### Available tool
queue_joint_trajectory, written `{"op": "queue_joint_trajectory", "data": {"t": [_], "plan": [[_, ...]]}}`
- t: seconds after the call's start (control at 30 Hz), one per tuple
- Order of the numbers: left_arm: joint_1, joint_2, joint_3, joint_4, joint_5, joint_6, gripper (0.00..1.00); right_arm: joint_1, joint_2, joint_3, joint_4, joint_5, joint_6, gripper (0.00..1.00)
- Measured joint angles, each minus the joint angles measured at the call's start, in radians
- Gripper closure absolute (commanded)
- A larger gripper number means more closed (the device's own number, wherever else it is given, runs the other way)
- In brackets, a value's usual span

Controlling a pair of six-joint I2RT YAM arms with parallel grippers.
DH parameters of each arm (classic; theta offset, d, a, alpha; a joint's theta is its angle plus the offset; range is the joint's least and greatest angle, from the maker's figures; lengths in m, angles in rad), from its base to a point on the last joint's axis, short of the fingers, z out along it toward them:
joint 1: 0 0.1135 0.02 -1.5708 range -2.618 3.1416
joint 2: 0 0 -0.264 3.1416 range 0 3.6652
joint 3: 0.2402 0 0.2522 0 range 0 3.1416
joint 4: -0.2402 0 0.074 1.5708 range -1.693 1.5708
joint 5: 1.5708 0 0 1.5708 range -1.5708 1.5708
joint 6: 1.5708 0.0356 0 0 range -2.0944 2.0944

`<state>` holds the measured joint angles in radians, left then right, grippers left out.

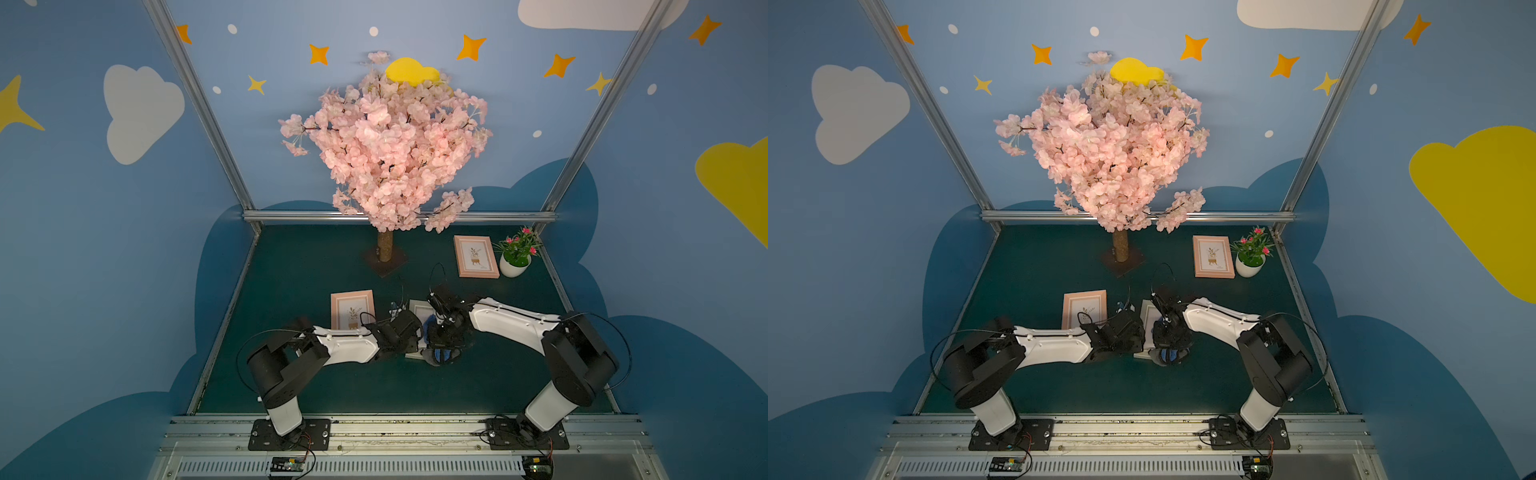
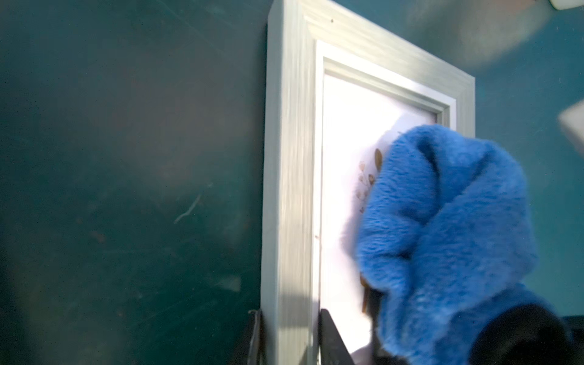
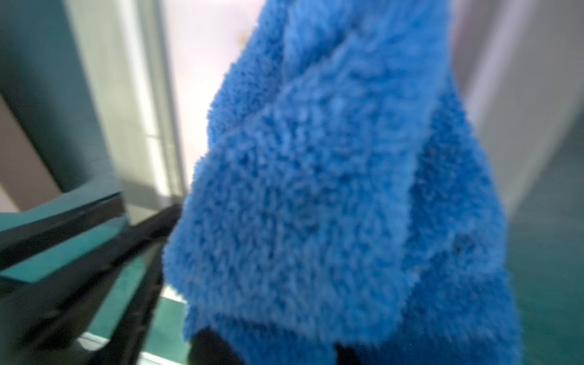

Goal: Wipe the picture frame with a cloth
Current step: Wipe the dirt from the picture frame.

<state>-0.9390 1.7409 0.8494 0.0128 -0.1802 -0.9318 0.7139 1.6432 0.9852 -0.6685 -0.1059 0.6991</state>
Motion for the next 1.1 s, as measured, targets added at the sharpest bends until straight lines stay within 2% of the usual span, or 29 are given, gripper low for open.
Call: {"op": "queue_joint_trajectory", "data": {"t": [0.17, 0.5, 0.6, 0.87, 0.97, 1.1], "plan": [[0.0, 0.0, 0.0, 0.002, 0.0, -0.008, 0.72, -0.058, 0.007, 0.027, -0.029, -0.004, -0.035, 1.0], [0.0, 0.0, 0.0, 0.002, 0.002, -0.008, 0.72, -0.15, 0.214, 0.292, -0.07, 0.072, -0.107, 1.0], [0.0, 0.0, 0.0, 0.002, 0.003, -0.008, 0.72, -0.137, 0.205, 0.274, -0.068, 0.072, -0.113, 1.0], [0.0, 0.0, -0.001, 0.003, 0.004, -0.008, 0.72, -0.046, 0.009, 0.023, -0.031, 0.009, -0.076, 1.0], [0.0, 0.0, 0.0, 0.003, 0.005, -0.008, 0.73, -0.051, 0.019, 0.037, -0.038, -0.002, -0.075, 1.0], [0.0, 0.0, 0.0, 0.003, 0.005, -0.008, 0.73, -0.085, 0.124, 0.172, -0.078, 0.011, -0.095, 1.0]]}}
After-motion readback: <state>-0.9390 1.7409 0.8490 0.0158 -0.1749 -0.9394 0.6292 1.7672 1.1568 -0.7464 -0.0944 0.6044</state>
